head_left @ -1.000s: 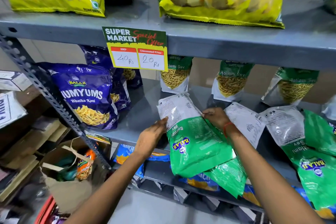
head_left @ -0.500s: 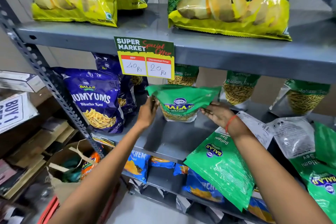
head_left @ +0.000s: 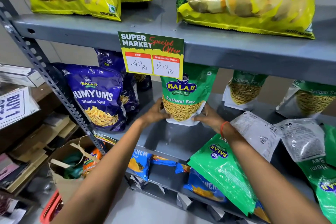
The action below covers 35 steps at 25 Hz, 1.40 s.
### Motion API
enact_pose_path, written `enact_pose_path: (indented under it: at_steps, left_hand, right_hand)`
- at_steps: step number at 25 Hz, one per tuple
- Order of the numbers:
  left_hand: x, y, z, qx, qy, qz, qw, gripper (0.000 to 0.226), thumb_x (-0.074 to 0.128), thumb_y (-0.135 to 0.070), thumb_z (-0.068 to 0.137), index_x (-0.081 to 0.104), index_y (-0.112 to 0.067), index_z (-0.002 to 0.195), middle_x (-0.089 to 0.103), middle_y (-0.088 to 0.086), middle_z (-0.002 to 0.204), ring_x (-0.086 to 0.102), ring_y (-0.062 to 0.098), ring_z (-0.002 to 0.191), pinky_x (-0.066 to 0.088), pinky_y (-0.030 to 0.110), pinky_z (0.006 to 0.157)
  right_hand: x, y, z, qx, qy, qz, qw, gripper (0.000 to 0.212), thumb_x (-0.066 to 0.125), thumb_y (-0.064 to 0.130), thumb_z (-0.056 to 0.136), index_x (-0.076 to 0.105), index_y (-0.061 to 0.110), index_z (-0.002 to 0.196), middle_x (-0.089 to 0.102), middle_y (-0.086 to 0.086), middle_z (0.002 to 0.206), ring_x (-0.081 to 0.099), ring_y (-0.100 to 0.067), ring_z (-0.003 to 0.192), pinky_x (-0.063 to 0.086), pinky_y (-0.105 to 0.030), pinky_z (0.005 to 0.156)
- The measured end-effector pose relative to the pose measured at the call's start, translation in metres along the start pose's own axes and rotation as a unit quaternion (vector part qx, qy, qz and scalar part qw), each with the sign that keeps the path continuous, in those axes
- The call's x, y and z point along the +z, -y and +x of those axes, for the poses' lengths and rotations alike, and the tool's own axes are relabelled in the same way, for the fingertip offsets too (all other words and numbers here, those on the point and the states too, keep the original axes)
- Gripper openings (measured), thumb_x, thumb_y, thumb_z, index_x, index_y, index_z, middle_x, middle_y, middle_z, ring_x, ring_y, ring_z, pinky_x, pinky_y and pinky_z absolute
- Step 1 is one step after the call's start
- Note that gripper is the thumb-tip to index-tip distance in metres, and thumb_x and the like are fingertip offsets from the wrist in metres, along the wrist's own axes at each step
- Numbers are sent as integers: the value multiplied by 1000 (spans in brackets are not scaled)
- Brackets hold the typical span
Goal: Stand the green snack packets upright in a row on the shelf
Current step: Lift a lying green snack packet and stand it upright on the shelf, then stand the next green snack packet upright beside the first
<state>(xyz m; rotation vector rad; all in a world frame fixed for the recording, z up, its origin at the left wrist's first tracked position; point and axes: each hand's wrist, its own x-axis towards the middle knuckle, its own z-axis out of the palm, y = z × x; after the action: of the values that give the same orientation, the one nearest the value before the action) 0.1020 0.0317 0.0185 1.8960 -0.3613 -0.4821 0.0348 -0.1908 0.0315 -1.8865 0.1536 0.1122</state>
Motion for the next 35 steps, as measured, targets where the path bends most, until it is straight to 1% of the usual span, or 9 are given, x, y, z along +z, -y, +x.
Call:
enact_pose_path:
  at_steps: [7, 9, 12, 17, 19, 22, 26, 30, 35]
  left_hand:
    - [-4, 10, -21, 14, -4, -35, 999, 74, 75, -4, 75, 34, -15, 136, 52, 7, 136, 50, 22, 121, 45, 26, 98]
    - [-11, 18, -33, 26, 9, -24, 999, 65, 76, -7, 74, 42, -26, 126, 57, -5, 124, 55, 11, 112, 47, 8, 84]
    - [-18, 24, -50, 33, 22, -7, 999, 64, 77, -11, 74, 43, -36, 122, 57, -17, 118, 56, -8, 106, 47, 6, 84]
    - [-9, 19, -63, 59, -43, 95, 993, 98, 81, -26, 71, 17, -13, 145, 45, -3, 140, 40, 19, 132, 39, 22, 99]
    - [6, 16, -74, 62, -120, 194, 972, 115, 75, -43, 74, -5, -8, 148, 20, 13, 157, 22, 22, 142, 28, 35, 113]
    - [39, 13, -94, 92, -255, 359, 893, 103, 54, -57, 84, -8, -2, 146, -7, 18, 157, 0, 26, 147, 9, 44, 120]
    - [97, 3, -101, 238, -344, 412, 809, 70, 45, -31, 95, 7, -4, 147, 3, 13, 155, 4, 25, 147, 11, 43, 119]
    - [143, -10, -80, 323, -230, 466, 791, 60, 49, 4, 83, 35, -4, 140, 29, 14, 153, 32, 29, 141, 34, 40, 111]
    - [163, -29, -30, 74, 18, 468, 880, 42, 45, -15, 96, 47, -27, 135, 48, 9, 144, 49, 27, 129, 44, 41, 101]
  right_hand:
    - [27, -14, -7, -40, -19, -31, 999, 82, 85, 18, 61, 41, 10, 130, 56, -10, 134, 52, -24, 123, 39, -50, 108]
    - [40, -20, -19, -33, -19, -34, 999, 84, 85, 31, 60, 42, 13, 129, 58, -7, 132, 54, -23, 121, 42, -48, 106]
    - [58, -20, -32, -45, -49, -42, 997, 80, 84, 36, 59, 44, 15, 125, 58, 4, 127, 56, -18, 114, 45, -33, 98]
    - [56, -13, -41, -29, -62, -96, 993, 72, 80, 34, 67, 39, 9, 121, 57, -1, 106, 55, -19, 96, 46, -28, 70]
    - [45, -15, -45, -27, -66, -115, 991, 70, 80, 29, 69, 39, 9, 122, 60, -9, 111, 56, -21, 98, 46, -30, 71]
    - [26, -16, -58, -59, -64, -162, 983, 72, 77, 22, 73, 37, 10, 132, 52, -13, 135, 50, -26, 122, 40, -30, 96]
    - [-17, -23, -83, -102, -62, -258, 959, 71, 70, 24, 79, 32, 10, 137, 40, -14, 145, 40, -28, 131, 31, -27, 103]
    - [-66, -50, -115, -150, -69, -360, 918, 59, 59, 9, 83, 34, 3, 137, 37, -18, 147, 35, -31, 135, 23, -29, 111]
    - [-119, -93, -151, -194, -99, -451, 866, 54, 50, -15, 75, 47, -4, 128, 41, -25, 142, 36, -42, 134, 25, -48, 114]
